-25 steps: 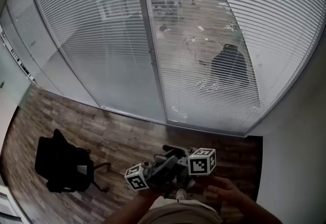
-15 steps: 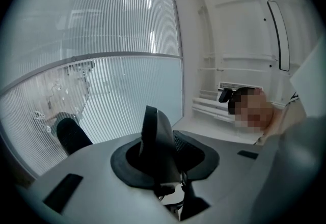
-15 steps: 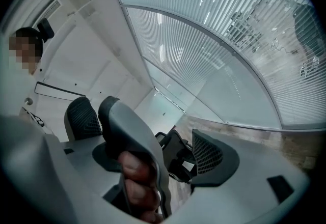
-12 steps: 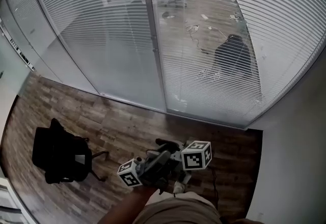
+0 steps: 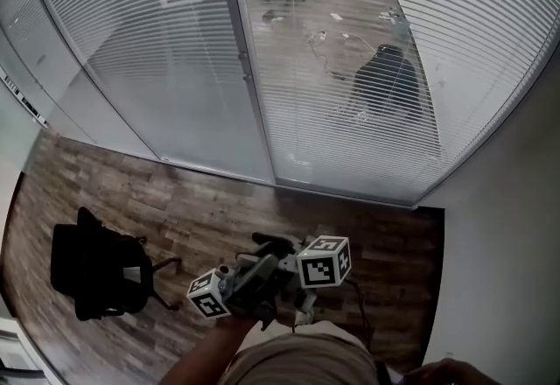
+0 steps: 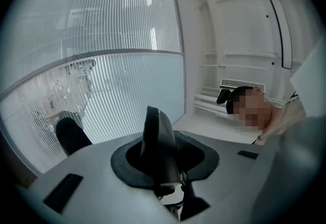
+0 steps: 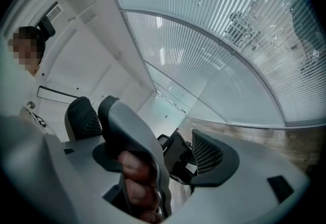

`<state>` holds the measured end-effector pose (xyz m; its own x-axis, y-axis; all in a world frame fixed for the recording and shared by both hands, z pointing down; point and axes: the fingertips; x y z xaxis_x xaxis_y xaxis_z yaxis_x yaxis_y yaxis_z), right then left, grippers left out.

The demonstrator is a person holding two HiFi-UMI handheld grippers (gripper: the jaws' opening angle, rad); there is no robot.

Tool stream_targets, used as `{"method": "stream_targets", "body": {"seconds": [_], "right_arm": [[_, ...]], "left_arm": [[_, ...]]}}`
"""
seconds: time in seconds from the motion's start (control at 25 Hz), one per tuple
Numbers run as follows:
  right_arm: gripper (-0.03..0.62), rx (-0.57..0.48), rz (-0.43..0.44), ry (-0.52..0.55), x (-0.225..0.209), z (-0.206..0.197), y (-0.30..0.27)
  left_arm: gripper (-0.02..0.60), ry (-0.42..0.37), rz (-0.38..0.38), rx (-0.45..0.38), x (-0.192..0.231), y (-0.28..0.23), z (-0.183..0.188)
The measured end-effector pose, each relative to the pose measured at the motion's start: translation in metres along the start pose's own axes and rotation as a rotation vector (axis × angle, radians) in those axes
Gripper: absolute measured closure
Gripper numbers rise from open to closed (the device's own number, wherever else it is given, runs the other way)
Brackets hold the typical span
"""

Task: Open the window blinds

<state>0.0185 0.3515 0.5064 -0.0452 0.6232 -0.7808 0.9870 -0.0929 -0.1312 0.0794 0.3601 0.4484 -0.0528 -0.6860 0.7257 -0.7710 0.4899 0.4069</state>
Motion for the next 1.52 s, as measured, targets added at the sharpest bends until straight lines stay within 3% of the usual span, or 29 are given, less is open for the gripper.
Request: {"method": "stream_targets", "body": {"seconds": [1.28, 1.52], "right_arm": [[0.255, 0.031, 0.005, -0.030, 0.023, -0.007, 0.009], [0.255, -0.008, -0.019, -0.026, 0.033, -0.010, 0.036]], "left_arm": [[0.465, 0.032, -0.003, -0.025, -0.023, -0.005, -0.005], [0.465, 0.041, -0.032, 0.014, -0.036, -0.025, -0.022]]}}
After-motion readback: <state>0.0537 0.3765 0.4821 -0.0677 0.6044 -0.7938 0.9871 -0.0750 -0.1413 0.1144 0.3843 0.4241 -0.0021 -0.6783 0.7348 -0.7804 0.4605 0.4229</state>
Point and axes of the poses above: the fingertips, and each gripper's own axes: y backward along the fingers, x to its left, z out of its top, and after that the axes turned 13 degrees about x, right-handed
